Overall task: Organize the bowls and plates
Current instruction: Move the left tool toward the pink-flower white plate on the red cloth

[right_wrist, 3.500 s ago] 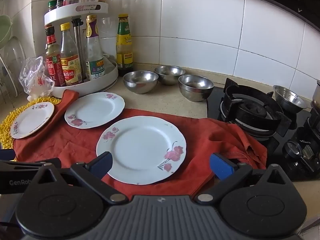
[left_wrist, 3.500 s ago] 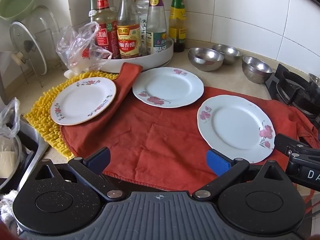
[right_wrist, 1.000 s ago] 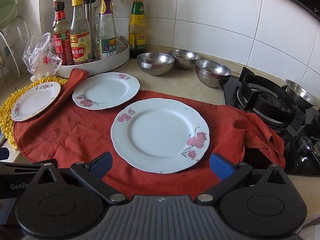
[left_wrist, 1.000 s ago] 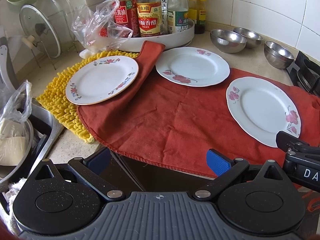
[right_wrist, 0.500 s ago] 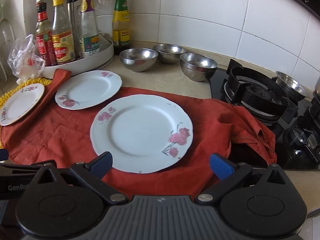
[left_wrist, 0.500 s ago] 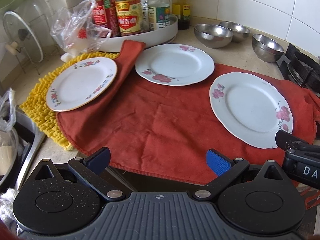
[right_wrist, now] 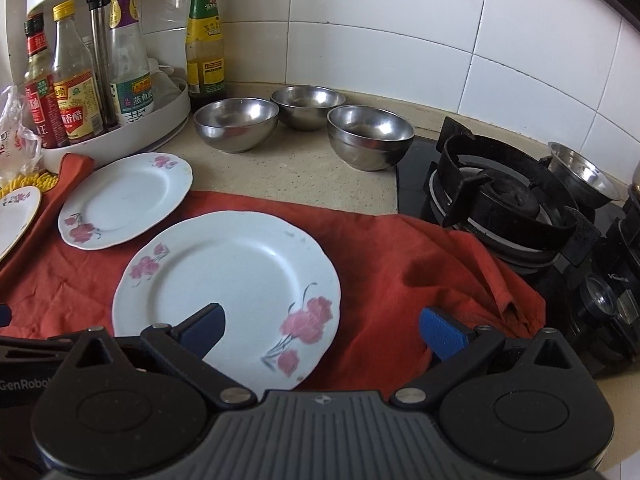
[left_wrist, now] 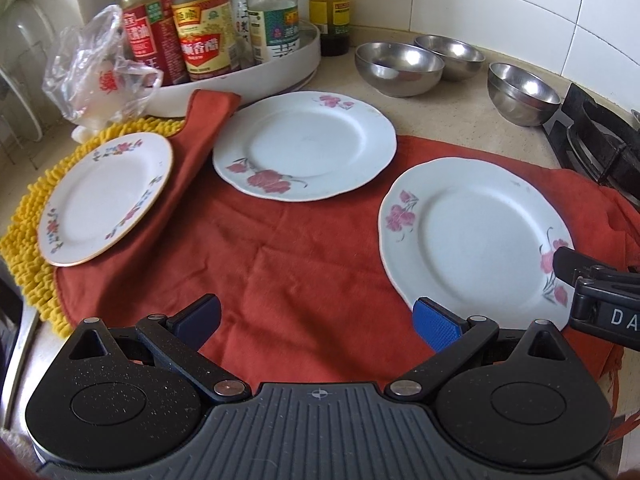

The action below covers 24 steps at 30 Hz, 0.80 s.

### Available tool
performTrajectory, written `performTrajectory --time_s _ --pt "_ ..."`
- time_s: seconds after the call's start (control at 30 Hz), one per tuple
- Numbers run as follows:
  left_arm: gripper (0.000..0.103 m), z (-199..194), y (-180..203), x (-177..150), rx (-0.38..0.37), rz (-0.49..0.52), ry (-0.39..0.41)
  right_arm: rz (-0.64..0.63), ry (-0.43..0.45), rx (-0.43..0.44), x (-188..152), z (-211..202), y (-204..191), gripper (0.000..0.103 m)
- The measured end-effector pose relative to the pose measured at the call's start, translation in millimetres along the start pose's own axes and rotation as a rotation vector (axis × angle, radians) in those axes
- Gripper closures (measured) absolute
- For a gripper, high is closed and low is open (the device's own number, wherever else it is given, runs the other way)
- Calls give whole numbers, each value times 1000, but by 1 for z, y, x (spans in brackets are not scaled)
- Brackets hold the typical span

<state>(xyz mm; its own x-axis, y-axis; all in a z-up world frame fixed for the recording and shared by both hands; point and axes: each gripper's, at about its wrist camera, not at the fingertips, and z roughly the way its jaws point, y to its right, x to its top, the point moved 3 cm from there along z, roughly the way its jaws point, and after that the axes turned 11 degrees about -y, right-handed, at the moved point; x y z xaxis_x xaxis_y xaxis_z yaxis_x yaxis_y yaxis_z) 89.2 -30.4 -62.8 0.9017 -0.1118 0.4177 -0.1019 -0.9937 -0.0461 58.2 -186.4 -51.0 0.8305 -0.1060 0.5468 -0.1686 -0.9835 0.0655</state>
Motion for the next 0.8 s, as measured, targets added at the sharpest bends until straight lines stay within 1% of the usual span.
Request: performTrajectory --time_s 0.07,0.13,0.27,0.43,0.57,0.63,0.8 --pt "0 4 5 5 -9 9 -4 -13 -3 24 5 6 2 4" --pt "0 9 11 11 -10 22 -7 -27 -11 51 10 13 4 5" --pt "0 18 19 22 -1 36 -16 -44 -34 76 20 29 8 7" --pt "1 31 23 33 7 26 -44 -86 -41 106 32 43 8 10" --pt "1 38 26 39 13 18 -63 -82 -89 158 39 59 11 16" --pt "1 41 28 42 15 16 -69 -72 -107 175 40 65 13 16" --pt "1 44 30 48 20 13 -72 -81 -120 187 43 72 16 16"
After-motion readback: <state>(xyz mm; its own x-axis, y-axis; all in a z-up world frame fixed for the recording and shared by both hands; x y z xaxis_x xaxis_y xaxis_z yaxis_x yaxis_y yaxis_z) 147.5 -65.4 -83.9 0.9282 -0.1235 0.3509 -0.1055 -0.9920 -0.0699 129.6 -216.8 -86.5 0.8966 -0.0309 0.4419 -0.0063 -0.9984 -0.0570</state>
